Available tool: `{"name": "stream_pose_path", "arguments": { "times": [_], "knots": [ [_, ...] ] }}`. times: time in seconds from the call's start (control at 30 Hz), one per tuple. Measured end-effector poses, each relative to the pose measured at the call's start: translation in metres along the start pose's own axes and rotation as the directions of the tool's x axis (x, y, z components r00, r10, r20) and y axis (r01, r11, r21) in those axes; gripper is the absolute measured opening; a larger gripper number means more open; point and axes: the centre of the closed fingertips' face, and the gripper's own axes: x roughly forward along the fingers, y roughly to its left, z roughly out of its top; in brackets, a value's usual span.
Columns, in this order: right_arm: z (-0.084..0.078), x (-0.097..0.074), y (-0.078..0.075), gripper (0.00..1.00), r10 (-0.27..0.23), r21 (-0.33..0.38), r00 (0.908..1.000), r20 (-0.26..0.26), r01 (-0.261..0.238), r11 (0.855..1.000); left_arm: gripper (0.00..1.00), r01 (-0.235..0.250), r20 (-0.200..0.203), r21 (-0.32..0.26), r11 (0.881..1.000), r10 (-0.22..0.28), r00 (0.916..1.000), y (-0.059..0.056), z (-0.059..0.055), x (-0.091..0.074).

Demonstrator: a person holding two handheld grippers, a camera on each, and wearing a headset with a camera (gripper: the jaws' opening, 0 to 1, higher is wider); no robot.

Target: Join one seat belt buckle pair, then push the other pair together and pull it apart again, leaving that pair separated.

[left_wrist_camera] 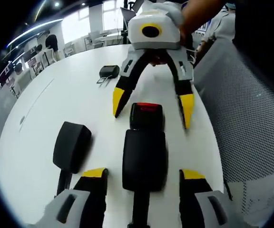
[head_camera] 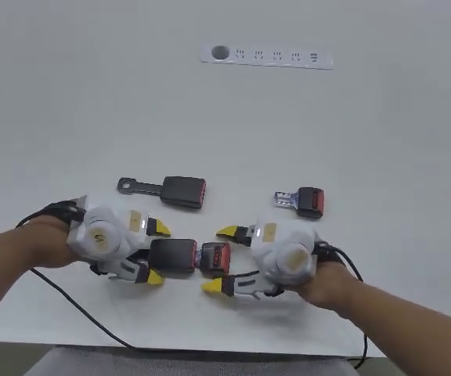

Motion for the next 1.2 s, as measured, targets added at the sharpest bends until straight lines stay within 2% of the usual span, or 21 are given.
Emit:
{"name": "stream_pose_path", "arguments": {
  "times": [0.03,0.07,0.1,0.17,0.23,0.27,0.37,0.43,0.53,0.7,0.83,0.9,0.97,1.03,1.13,1.2],
  "knots": [
    [0.003,-0.002,-0.003,0.81,-0.016,0.004,0.9998,0.008,0.015,1.0,0.71,0.012,0.026,-0.05,0.999,-0.011,0.9996,-0.003,0.004,-0.004],
    [0.004,-0.004,-0.005,0.82,-0.03,0.007,0.9995,0.007,0.03,1.0,0.72,0.006,0.057,-0.055,0.998,-0.003,0.9984,-0.002,0.01,-0.006],
    [0.007,-0.007,-0.008,0.81,-0.042,-0.002,0.999,0.018,0.042,0.999,0.71,-0.02,0.068,-0.053,0.998,0.023,0.9974,0.002,0.013,-0.01],
    [0.011,-0.011,-0.013,0.82,-0.06,0.001,0.9976,0.035,0.06,0.998,0.72,-0.036,0.068,-0.07,0.997,0.04,0.9969,0.005,0.013,-0.015],
    [0.013,-0.017,-0.019,0.82,-0.078,0.011,0.9963,0.036,0.077,0.997,0.73,-0.055,0.089,-0.083,0.995,0.063,0.994,0.01,0.019,-0.02],
    [0.016,-0.021,-0.024,0.82,-0.1,-0.001,0.9939,0.048,0.1,0.995,0.73,-0.076,0.101,-0.094,0.993,0.086,0.9911,0.015,0.024,-0.024],
    [0.019,-0.031,-0.035,0.82,-0.13,0.028,0.9894,0.066,0.128,0.991,0.74,-0.108,0.135,-0.114,0.988,0.123,0.9832,0.026,0.034,-0.033],
    [0.02,-0.039,-0.045,0.82,-0.156,0.03,0.985,0.074,0.154,0.988,0.74,-0.121,0.14,-0.116,0.986,0.137,0.9807,0.033,0.037,-0.037],
    [0.024,-0.05,-0.056,0.83,-0.183,0.036,0.9795,0.084,0.181,0.983,0.76,-0.149,0.145,-0.114,0.982,0.165,0.9756,0.048,0.042,-0.042],
    [0.024,-0.072,-0.087,0.82,-0.236,0.047,0.9684,0.082,0.232,0.972,0.76,-0.168,0.164,-0.12,0.978,0.187,0.9686,0.069,0.051,-0.049],
    [0.017,-0.088,-0.108,0.82,-0.26,0.041,0.9635,0.063,0.258,0.965,0.76,-0.18,0.167,-0.116,0.977,0.198,0.9659,0.085,0.056,-0.052],
    [0.015,-0.094,-0.114,0.82,-0.269,0.033,0.9615,0.059,0.267,0.963,0.76,-0.179,0.161,-0.113,0.977,0.196,0.9673,0.09,0.056,-0.052],
    [0.011,-0.1,-0.122,0.82,-0.27,0.034,0.9616,0.051,0.268,0.963,0.76,-0.18,0.156,-0.105,0.978,0.195,0.9682,0.097,0.056,-0.053],
    [0.004,-0.106,-0.128,0.81,-0.267,0.02,0.9631,0.034,0.266,0.964,0.75,-0.179,0.172,-0.091,0.98,0.193,0.966,0.101,0.059,-0.054],
    [-0.008,-0.113,-0.134,0.81,-0.256,0.014,0.9667,0.007,0.256,0.967,0.73,-0.173,0.158,-0.096,0.98,0.187,0.9696,0.109,0.055,-0.049],
    [-0.014,-0.116,-0.136,0.79,-0.244,0.021,0.9698,-0.01,0.244,0.97,0.73,-0.162,0.143,-0.095,0.982,0.175,0.9742,0.109,0.051,-0.045]
  ]
}}
